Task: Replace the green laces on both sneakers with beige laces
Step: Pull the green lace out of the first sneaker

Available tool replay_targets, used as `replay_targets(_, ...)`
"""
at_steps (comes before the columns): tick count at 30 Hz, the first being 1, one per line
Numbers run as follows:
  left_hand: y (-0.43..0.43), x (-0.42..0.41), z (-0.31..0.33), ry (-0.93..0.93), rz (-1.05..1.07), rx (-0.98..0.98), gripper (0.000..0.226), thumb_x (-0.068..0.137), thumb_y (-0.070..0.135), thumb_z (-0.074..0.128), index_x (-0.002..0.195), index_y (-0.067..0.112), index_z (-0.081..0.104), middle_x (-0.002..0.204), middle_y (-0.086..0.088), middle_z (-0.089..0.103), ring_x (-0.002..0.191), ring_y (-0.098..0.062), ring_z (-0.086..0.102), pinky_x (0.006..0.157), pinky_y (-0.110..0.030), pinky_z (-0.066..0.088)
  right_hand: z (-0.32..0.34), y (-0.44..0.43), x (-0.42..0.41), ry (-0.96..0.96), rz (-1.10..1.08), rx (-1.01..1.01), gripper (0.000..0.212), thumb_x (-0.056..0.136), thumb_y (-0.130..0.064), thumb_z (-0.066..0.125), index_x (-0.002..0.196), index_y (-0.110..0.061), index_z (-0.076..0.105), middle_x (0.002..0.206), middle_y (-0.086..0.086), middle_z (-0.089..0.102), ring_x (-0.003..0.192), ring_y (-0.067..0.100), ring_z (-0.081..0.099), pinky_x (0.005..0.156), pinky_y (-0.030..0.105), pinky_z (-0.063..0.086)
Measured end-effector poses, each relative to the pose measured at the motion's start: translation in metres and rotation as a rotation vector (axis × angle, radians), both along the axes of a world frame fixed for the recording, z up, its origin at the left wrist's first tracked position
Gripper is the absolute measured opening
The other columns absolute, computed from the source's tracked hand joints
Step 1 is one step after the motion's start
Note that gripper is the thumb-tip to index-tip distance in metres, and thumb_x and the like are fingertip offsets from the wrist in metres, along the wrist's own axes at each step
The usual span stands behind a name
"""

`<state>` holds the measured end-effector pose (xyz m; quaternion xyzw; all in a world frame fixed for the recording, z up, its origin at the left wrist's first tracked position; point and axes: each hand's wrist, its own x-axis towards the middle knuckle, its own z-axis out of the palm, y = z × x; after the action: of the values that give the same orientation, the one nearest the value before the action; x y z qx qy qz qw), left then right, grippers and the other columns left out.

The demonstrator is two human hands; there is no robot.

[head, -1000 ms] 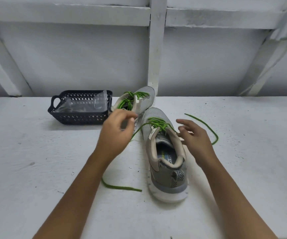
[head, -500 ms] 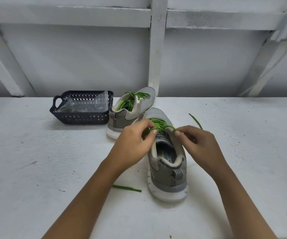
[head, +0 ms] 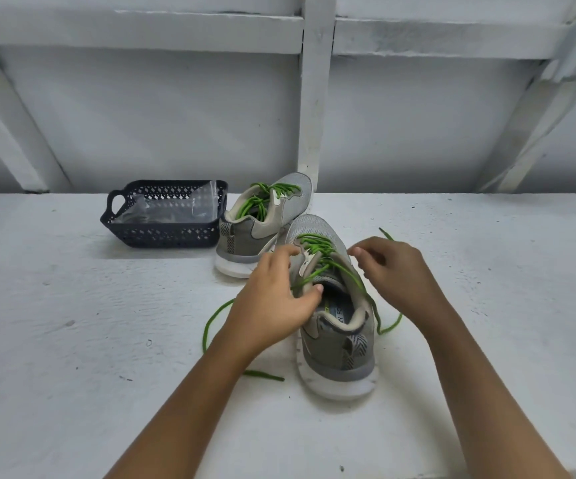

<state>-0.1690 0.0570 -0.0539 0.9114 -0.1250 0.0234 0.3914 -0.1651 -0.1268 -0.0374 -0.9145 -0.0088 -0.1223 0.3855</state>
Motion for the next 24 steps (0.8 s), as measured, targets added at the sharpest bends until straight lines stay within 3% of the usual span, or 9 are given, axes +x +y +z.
replay_targets(4, -0.003, 0.004, -0.005, 0.113, 0.015, -0.017, 0.06, 0.086, 0.041, 0.058, 0.14, 0.028, 0.035, 0.139, 0.005, 0.038, 0.126, -0.014, 0.042, 0.098, -0.03, 0.037, 0.003, 0.002, 0.02, 0.117, 0.093, -0.024, 0.015, 0.09, -0.025, 0.06, 0.09, -0.019, 0.073, 0.07, -0.012, 0.063, 0.062, -0.002, 0.052, 0.061, 0.021, 0.038)
replay_targets(8, -0.006, 0.003, -0.012, 0.108, 0.048, -0.137, 0.054, 0.086, 0.031, 0.059, 0.137, 0.024, 0.044, 0.134, 0.004, 0.044, 0.12, -0.01, 0.044, 0.094, -0.023, 0.034, 0.011, 0.0, 0.028, 0.18, 0.153, 0.068, 0.007, 0.087, -0.019, 0.065, 0.084, -0.017, 0.071, 0.072, -0.002, 0.067, 0.067, 0.01, 0.057, 0.063, 0.026, 0.044)
replay_targets(10, -0.008, 0.0, -0.014, 0.099, 0.092, -0.201, 0.057, 0.082, 0.036, 0.057, 0.136, 0.022, 0.047, 0.132, 0.004, 0.047, 0.117, -0.008, 0.045, 0.094, -0.021, 0.034, 0.013, 0.001, 0.032, 0.206, 0.158, 0.057, 0.007, 0.087, -0.016, 0.065, 0.082, -0.015, 0.069, 0.075, 0.006, 0.067, 0.069, 0.016, 0.057, 0.066, 0.033, 0.048)
replay_targets(13, -0.011, -0.002, -0.016, 0.109, 0.119, -0.246, 0.07, 0.068, 0.043, 0.047, 0.134, 0.023, 0.051, 0.126, 0.005, 0.05, 0.114, -0.007, 0.047, 0.093, -0.022, 0.036, 0.013, 0.006, 0.037, 0.248, 0.152, 0.034, 0.014, 0.091, -0.016, 0.058, 0.086, -0.006, 0.067, 0.077, 0.014, 0.065, 0.07, 0.02, 0.057, 0.071, 0.04, 0.053)
replay_targets(17, -0.011, -0.002, -0.019, 0.116, 0.128, -0.275, 0.069, 0.066, 0.043, 0.047, 0.132, 0.024, 0.053, 0.122, 0.005, 0.051, 0.111, -0.008, 0.05, 0.096, -0.028, 0.041, 0.015, 0.009, 0.038, 0.276, 0.151, 0.031, 0.024, 0.092, -0.015, 0.053, 0.091, 0.006, 0.064, 0.081, 0.023, 0.064, 0.073, 0.026, 0.06, 0.074, 0.042, 0.055)
replay_targets(20, -0.012, -0.003, -0.019, 0.124, 0.135, -0.289, 0.069, 0.066, 0.042, 0.047, 0.132, 0.025, 0.052, 0.122, 0.006, 0.049, 0.108, -0.006, 0.049, 0.096, -0.028, 0.041, 0.022, 0.004, 0.037, 0.309, 0.186, 0.02, 0.027, 0.091, -0.024, 0.06, 0.088, 0.001, 0.068, 0.082, 0.018, 0.068, 0.076, 0.025, 0.065, 0.07, 0.036, 0.058)
replay_targets(24, -0.013, -0.004, -0.018, 0.13, 0.139, -0.31, 0.067, 0.067, 0.042, 0.048, 0.132, 0.026, 0.052, 0.121, 0.007, 0.048, 0.108, -0.007, 0.05, 0.097, -0.031, 0.043, 0.026, 0.005, 0.037, 0.356, 0.184, -0.027, 0.019, 0.09, -0.02, 0.061, 0.079, -0.006, 0.069, 0.076, 0.011, 0.066, 0.07, 0.017, 0.061, 0.058, 0.023, 0.055)
